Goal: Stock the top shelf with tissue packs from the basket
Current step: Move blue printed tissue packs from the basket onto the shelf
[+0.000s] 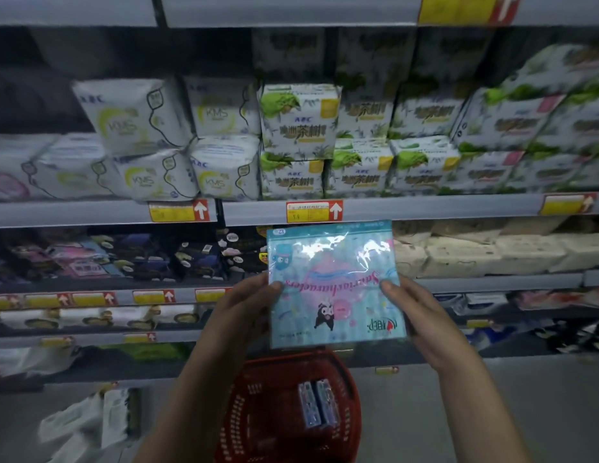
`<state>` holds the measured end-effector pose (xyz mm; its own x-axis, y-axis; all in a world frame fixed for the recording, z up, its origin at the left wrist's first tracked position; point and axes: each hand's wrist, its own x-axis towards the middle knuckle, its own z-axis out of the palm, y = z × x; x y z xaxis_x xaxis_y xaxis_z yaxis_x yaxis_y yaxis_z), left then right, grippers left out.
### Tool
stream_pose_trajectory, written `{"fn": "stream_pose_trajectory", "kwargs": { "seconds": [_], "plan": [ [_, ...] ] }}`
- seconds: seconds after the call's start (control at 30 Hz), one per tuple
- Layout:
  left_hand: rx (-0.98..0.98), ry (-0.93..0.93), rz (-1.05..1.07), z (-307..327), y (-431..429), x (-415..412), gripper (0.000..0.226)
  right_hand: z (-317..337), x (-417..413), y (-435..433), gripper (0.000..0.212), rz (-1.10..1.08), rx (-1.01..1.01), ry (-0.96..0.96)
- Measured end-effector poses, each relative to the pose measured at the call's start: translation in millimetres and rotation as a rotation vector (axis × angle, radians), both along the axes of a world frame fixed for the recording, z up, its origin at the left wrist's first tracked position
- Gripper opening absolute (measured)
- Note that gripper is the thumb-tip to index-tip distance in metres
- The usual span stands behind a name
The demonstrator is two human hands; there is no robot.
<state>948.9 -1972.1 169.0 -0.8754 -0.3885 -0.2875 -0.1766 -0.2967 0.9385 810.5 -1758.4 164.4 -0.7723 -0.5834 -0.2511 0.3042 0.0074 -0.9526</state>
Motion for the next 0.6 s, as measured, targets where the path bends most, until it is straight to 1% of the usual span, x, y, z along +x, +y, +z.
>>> {"fn": "stream_pose_trajectory", "kwargs": {
  "seconds": [0.07,0.1,0.17,0.2,0.27,0.37,0.5,0.53,0.6],
  "plan": [
    [-0.042,0.029,-0.028,4.7,-3.6,-0.6,0.024,6.7,-2.0,-2.6,0.018,0.006,-0.024,0.017],
    [-0.056,0.047,-0.035,7.0,-4.9,-0.8,0.024,10.0,-3.9,-4.5,0.024,0.016,-0.032,0.031],
    [-0.072,0.067,-0.040,9.1,-7.9,-0.8,0.026,13.8,-7.4,-9.5,0.052,0.039,-0.039,0.068],
    [-0.072,0.067,-0.046,8.1,-8.6,-0.6,0.025,12.9,-8.6,-11.7,0.059,0.043,-0.042,0.072],
    [-0.065,0.061,-0.046,4.7,-11.1,0.1,0.028,10.7,-9.5,-15.9,0.062,0.049,-0.064,0.063],
    [-0.023,0.036,-0.008,1.1,-16.4,-0.5,0.042,9.1,-9.2,-20.3,0.064,0.038,-0.089,0.064],
    [-0.011,0.014,-0.027,2.8,-23.1,-2.8,0.053,9.1,-10.4,-24.0,0.068,0.033,-0.107,0.066],
    [-0.025,0.004,-0.012,4.7,-24.6,-3.1,0.061,9.0,-11.5,-23.7,0.068,0.029,-0.109,0.069],
    [-0.143,-0.013,0.028,10.6,-30.7,-4.8,0.080,12.6,-12.8,-21.7,0.066,0.045,-0.111,0.092]
  ]
}}
